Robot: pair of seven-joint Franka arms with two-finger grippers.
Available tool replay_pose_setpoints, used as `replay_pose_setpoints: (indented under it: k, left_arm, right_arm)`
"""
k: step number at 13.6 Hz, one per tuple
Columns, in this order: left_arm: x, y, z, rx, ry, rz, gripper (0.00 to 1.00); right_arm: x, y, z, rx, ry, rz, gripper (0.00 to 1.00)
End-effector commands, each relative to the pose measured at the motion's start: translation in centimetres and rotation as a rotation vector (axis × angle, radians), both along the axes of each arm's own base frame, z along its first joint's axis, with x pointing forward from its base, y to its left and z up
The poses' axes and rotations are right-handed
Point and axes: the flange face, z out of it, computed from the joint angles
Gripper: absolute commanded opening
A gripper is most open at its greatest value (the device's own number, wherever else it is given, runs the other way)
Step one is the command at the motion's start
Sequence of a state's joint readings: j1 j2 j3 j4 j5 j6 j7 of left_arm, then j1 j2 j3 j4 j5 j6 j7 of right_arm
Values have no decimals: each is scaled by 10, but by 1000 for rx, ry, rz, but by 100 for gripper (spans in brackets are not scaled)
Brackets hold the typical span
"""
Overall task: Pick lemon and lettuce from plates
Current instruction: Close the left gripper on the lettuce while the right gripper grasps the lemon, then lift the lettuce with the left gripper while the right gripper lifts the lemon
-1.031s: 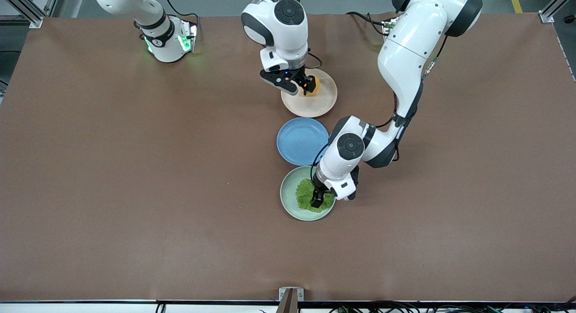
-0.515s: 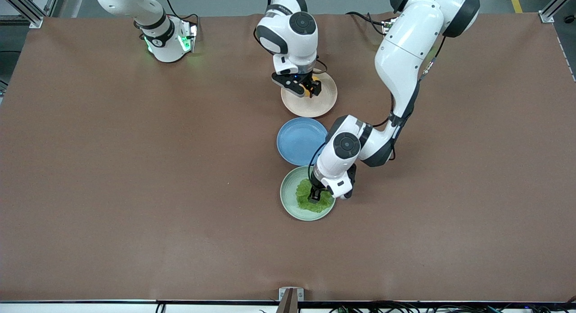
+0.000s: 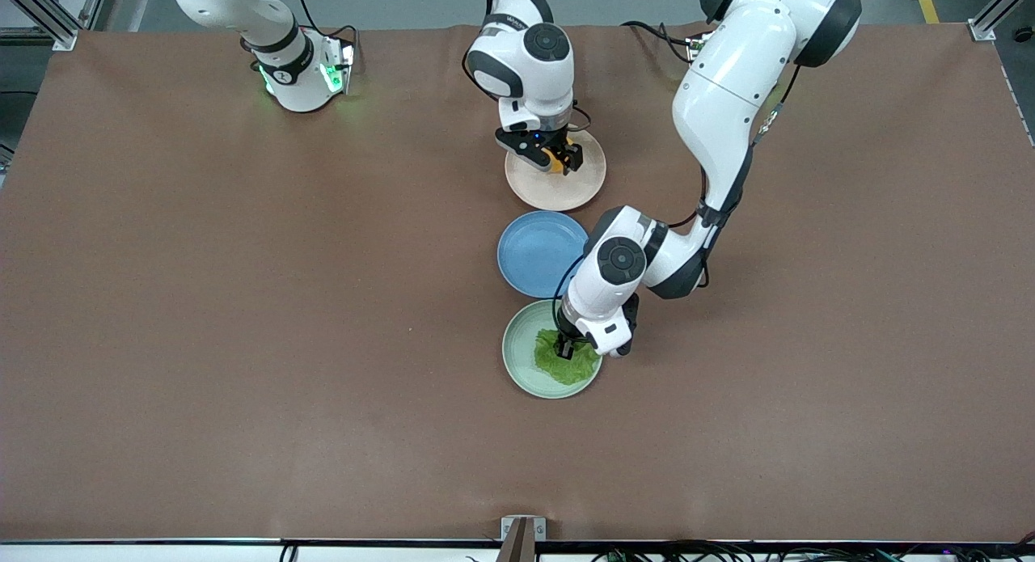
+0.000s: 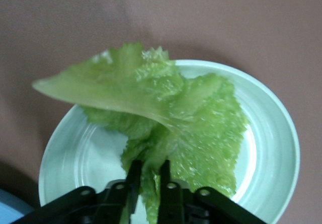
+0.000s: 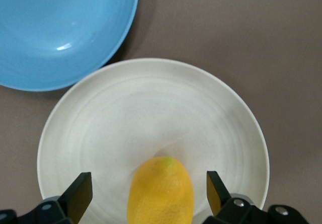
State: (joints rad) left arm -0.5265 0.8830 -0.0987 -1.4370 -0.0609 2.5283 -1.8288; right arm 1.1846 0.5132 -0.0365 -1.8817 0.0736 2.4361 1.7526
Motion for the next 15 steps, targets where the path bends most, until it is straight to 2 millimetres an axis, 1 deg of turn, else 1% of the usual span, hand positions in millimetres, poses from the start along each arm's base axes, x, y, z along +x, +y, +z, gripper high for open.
replay_pose_setpoints:
  k: [1, 3, 4, 6, 7, 8, 9, 10, 11, 12, 13, 14, 15]
  left_arm:
    - [1, -1, 6, 12, -13, -12, 7]
    - [3, -2, 19, 5, -25, -10, 4]
    - [6, 1, 29, 6, -25, -7, 2]
    - [7, 5, 60, 22, -2, -10, 1]
    - [9, 11, 86, 29, 5, -9, 0]
    - [14, 23, 110, 35, 9, -7, 0]
    - [23, 48, 135, 47, 18, -13, 0]
    - [26, 71, 149, 67, 41, -46, 0]
    - [28, 100, 162, 79, 52, -105, 0]
    - [26, 125, 165, 85, 58, -148, 0]
    - [22, 149, 166, 91, 65, -178, 0]
    - [17, 173, 162, 97, 75, -207, 0]
    - [12, 196, 157, 100, 82, -235, 0]
  right_arm:
    - [-10, 2, -5, -3, -16, -20, 98]
    - [-16, 6, -8, -4, -15, -12, 96]
    - [-17, 6, -13, -7, -14, -15, 95]
    - [-18, 8, -15, 6, -21, -43, 95]
    - [-19, 9, -19, 6, -21, -43, 95]
    - [-24, 12, -22, 11, -24, -36, 93]
    - [-27, 13, -27, 10, -24, -33, 92]
    - [-28, 14, -27, 9, -26, -28, 90]
    - [-28, 14, -28, 8, -25, -28, 87]
    - [-31, 14, -31, 3, -25, -22, 84]
    - [-34, 15, -35, -1, -23, -18, 83]
    - [-35, 16, -38, -3, -23, -16, 82]
    - [-36, 18, -38, -1, -24, -14, 79]
